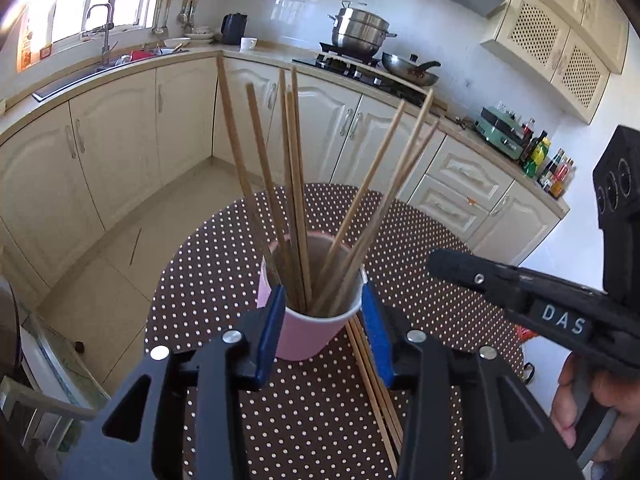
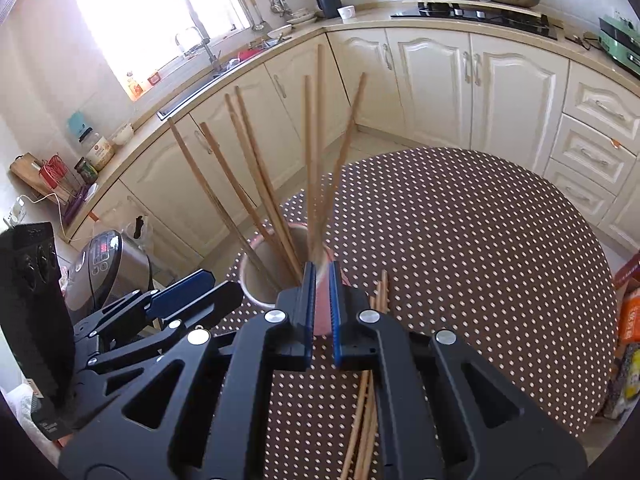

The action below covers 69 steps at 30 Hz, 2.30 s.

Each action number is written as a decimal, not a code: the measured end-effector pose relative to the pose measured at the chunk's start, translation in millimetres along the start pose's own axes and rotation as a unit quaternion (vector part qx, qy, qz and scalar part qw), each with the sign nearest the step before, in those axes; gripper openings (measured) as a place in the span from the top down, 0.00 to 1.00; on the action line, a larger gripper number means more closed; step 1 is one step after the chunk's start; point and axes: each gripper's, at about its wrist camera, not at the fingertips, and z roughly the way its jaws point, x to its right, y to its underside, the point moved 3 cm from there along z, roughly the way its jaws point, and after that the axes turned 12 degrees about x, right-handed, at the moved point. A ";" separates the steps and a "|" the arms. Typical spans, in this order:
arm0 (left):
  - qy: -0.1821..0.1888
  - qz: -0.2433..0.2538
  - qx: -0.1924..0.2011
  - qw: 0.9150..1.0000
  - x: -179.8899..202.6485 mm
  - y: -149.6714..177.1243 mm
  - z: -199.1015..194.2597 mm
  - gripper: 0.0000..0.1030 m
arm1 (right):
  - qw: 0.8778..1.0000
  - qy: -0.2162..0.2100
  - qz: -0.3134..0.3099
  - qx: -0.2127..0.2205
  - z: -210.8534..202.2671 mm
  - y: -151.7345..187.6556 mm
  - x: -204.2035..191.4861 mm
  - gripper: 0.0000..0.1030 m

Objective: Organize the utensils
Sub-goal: 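Move both open tools back down to the remaining loose chopsticks, then close the left tool on a chopstick while the right tool grasps another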

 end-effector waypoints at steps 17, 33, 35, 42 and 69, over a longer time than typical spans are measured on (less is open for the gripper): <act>-0.019 0.054 -0.156 0.986 49.6 89.2 72.7 0.62 | 0.993 0.064 0.050 -0.088 1.4 61.5 72.1 0.82; -0.059 0.121 -0.203 0.970 73.7 108.6 125.5 0.60 | 0.989 0.069 0.066 -0.112 2.2 73.7 98.5 0.79; -0.065 0.123 -0.206 0.968 80.6 106.9 131.2 0.60 | 0.989 0.068 0.066 -0.113 -0.3 70.0 101.6 0.79; -0.071 0.104 -0.208 0.970 69.8 102.3 137.4 0.86 | 0.988 0.058 0.067 -0.127 12.7 64.9 101.9 0.79; 0.011 0.020 -0.196 0.980 -6.6 93.7 73.4 0.94 | 0.966 0.079 0.016 -0.245 116.6 73.9 40.1 0.79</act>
